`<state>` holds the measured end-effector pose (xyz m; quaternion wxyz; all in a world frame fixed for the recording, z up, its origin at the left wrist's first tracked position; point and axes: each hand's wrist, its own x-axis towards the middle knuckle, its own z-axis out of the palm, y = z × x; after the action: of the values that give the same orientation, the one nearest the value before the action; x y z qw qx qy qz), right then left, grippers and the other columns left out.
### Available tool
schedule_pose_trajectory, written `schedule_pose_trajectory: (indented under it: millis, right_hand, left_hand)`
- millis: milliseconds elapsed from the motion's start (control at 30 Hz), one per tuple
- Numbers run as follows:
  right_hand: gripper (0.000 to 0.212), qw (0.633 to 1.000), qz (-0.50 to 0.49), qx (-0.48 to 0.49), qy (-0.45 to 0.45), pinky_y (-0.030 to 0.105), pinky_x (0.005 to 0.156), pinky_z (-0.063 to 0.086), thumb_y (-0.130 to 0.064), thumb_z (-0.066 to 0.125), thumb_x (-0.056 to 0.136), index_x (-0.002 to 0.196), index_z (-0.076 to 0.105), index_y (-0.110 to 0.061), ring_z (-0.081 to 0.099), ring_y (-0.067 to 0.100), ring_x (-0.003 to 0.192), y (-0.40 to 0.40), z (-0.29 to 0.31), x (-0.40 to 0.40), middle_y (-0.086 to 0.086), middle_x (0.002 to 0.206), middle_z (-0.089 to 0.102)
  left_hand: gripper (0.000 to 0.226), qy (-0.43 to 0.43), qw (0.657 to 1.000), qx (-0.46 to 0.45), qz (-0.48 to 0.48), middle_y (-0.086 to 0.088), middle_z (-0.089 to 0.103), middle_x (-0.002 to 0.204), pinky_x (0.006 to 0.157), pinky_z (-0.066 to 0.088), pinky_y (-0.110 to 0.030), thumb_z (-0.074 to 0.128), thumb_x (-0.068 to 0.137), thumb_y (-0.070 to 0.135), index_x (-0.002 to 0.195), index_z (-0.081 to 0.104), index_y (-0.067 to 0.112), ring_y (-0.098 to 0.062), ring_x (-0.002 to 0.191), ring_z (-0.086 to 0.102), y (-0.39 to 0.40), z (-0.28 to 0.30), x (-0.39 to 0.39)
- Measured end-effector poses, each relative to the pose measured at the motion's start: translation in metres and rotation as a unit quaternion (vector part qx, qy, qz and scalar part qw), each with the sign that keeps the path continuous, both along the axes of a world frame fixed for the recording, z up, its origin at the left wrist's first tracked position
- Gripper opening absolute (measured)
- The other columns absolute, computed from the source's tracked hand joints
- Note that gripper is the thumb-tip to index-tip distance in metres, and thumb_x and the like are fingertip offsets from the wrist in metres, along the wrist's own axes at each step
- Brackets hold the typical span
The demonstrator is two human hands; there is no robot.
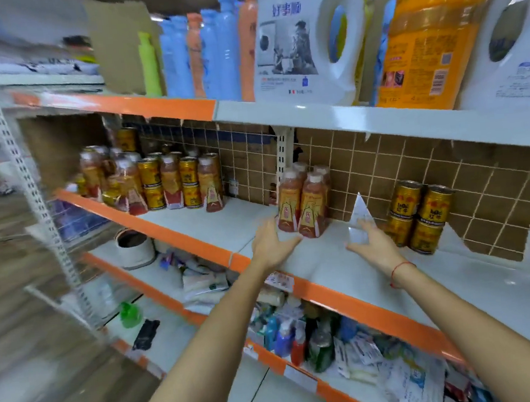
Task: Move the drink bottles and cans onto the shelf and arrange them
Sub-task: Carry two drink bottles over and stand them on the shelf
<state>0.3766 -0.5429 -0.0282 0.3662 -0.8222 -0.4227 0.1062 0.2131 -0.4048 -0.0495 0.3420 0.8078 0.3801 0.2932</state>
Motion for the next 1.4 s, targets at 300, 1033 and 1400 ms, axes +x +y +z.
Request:
schedule_pose_trajectory:
  millis: [300,1033,1400]
  right_hand:
    - [0.063,0.993,0.109,0.040,-0.037,0.022,0.095,0.033,-0.017,0.068,0.085,0.140,0.039,-0.005,0.044,0.026,0.127,0.094,0.029,-0.085,0.011,0.140,0.047]
    - [0.072,0.992,0.130,0.000,-0.003,0.034,0.109,0.030,-0.026,0.065,0.087,0.147,0.028,-0.010,0.035,0.026,0.136,0.295,0.016,-0.226,0.009,0.149,0.036]
    - [0.047,0.991,0.123,0.032,-0.031,0.035,0.093,0.043,-0.017,0.066,0.084,0.128,0.048,-0.011,0.055,0.029,0.115,0.360,0.031,-0.196,0.012,0.127,0.057]
  left_hand:
    - [0.085,0.008,0.995,0.040,0.087,-0.008,0.022,0.156,0.116,0.022,-0.044,0.063,0.086,0.044,0.151,0.019,0.012,-0.026,0.144,0.020,0.074,0.017,-0.115]
    - [0.111,0.002,0.991,0.034,0.131,-0.007,0.013,0.159,0.117,0.022,-0.043,0.079,0.074,0.040,0.152,0.006,0.010,-0.024,0.145,0.017,0.279,0.026,-0.310]
    - [0.117,0.000,0.991,0.045,0.129,-0.008,0.012,0.158,0.117,0.021,-0.043,0.083,0.069,0.036,0.152,0.003,0.013,-0.024,0.145,0.013,0.348,0.030,-0.295]
